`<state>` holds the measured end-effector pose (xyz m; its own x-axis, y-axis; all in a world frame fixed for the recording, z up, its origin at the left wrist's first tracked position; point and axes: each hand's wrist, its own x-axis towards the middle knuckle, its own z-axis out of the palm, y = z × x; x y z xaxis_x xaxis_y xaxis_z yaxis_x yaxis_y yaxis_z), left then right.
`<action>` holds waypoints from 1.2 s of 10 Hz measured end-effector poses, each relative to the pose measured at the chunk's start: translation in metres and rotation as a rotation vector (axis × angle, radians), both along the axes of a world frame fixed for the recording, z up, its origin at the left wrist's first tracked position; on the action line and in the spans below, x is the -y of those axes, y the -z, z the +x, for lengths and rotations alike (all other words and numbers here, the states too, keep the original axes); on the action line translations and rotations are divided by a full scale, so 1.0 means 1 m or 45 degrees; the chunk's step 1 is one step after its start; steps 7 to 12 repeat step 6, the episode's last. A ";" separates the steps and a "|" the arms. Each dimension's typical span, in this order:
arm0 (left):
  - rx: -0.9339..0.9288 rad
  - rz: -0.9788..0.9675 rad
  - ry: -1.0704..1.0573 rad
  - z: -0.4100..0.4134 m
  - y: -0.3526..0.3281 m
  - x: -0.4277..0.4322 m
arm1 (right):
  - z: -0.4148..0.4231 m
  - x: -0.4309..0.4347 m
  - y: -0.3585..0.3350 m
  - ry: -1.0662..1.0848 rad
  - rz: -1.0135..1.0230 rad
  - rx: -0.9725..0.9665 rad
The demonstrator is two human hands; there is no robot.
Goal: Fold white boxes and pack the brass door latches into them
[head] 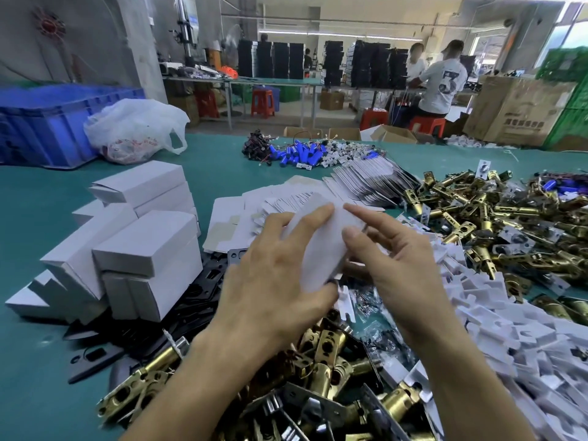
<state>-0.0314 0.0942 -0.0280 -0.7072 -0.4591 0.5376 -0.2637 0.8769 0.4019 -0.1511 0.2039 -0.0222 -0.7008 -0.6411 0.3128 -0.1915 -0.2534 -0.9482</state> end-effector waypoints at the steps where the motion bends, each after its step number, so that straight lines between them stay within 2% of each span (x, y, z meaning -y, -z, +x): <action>1: 0.004 -0.050 -0.256 0.011 -0.011 0.016 | 0.000 -0.002 0.001 -0.036 0.117 -0.036; 3: -0.072 -0.089 -0.847 0.045 -0.029 0.065 | -0.004 -0.005 0.001 -0.016 0.127 0.030; 4: -0.030 -0.068 -0.987 0.056 -0.026 0.089 | -0.002 -0.005 0.002 -0.045 0.140 0.028; 5: 0.196 0.038 -1.042 0.061 -0.017 0.101 | -0.001 -0.008 -0.006 0.004 0.183 0.046; 6: 0.136 0.065 -1.043 0.058 -0.010 0.100 | -0.005 -0.023 -0.026 0.165 -0.003 0.072; 12: 0.136 0.065 -1.043 0.058 -0.010 0.100 | -0.005 -0.023 -0.026 0.165 -0.003 0.072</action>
